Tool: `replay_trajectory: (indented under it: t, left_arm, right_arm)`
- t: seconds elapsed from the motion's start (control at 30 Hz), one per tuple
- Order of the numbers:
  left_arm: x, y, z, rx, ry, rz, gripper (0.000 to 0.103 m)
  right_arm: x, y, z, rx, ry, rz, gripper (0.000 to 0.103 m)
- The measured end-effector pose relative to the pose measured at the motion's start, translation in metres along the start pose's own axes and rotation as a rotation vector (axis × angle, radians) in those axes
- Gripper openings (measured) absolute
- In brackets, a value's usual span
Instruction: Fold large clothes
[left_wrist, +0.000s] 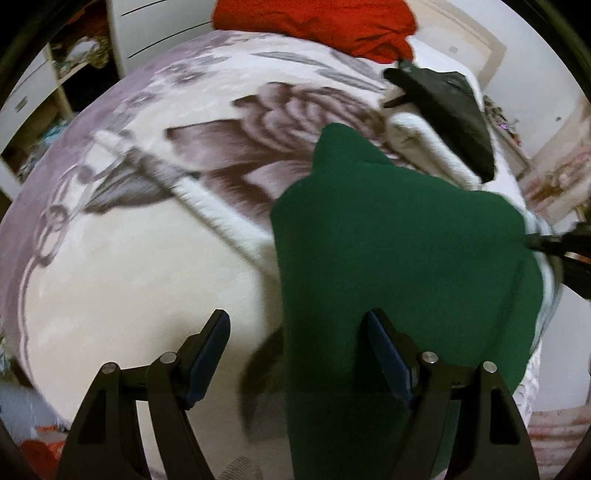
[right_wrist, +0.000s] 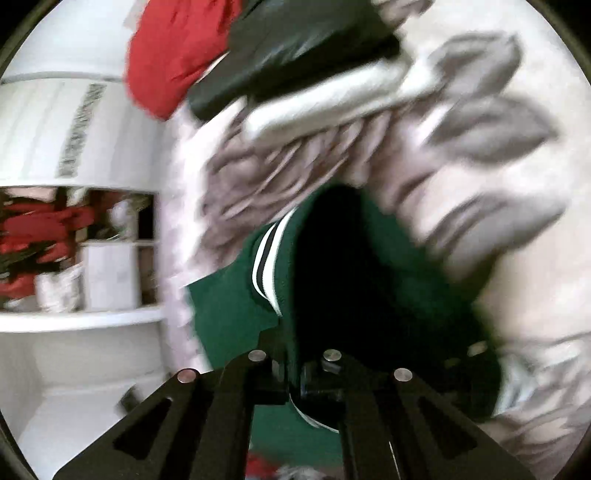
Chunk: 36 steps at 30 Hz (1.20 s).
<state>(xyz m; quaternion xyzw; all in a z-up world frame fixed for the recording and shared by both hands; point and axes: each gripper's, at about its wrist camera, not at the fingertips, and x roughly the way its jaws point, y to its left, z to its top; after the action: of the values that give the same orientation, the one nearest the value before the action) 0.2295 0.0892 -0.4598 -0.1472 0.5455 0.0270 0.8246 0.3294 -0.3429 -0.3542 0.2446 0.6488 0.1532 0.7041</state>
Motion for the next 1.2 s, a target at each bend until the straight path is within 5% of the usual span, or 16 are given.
replay_trajectory:
  t: [0.17, 0.23, 0.3, 0.5, 0.57, 0.6, 0.67, 0.83, 1.0, 1.2]
  left_arm:
    - [0.026, -0.001, 0.005, -0.009, 0.078, 0.017, 0.084]
    - [0.026, 0.001, 0.001, -0.017, 0.079, 0.011, 0.084]
    - [0.023, 0.003, -0.004, -0.017, 0.072, 0.006, 0.084]
    - [0.02, 0.005, -0.015, -0.018, 0.082, 0.003, 0.084]
    - [0.019, 0.004, -0.015, -0.002, 0.085, 0.018, 0.084]
    - [0.019, 0.003, -0.015, 0.005, 0.088, 0.024, 0.084]
    - [0.017, 0.002, -0.014, 0.012, 0.091, 0.031, 0.084]
    - [0.005, -0.005, -0.013, -0.019, 0.091, 0.021, 0.084]
    - [-0.007, -0.023, -0.007, -0.072, 0.061, -0.005, 0.084]
    - [0.032, -0.048, -0.008, -0.033, 0.112, 0.05, 0.088]
  right_arm:
    - [0.049, -0.044, 0.008, 0.07, 0.248, 0.019, 0.009]
    - [0.039, -0.051, -0.007, 0.044, 0.265, 0.058, 0.026]
    - [0.018, -0.06, -0.03, 0.015, 0.234, 0.07, 0.063]
    - [0.043, -0.103, -0.1, 0.06, 0.352, 0.081, 0.067]
    - [0.063, -0.108, -0.109, 0.055, 0.327, 0.047, 0.067]
    - [0.063, -0.106, -0.111, 0.048, 0.3, 0.013, 0.056]
    - [0.054, -0.097, -0.116, 0.039, 0.273, -0.04, 0.009]
    - [-0.025, -0.071, -0.118, 0.041, 0.125, -0.001, 0.006]
    - [-0.086, -0.089, -0.115, 0.071, 0.065, 0.0, 0.006]
    - [-0.015, -0.16, -0.079, 0.12, 0.156, -0.18, 0.006]
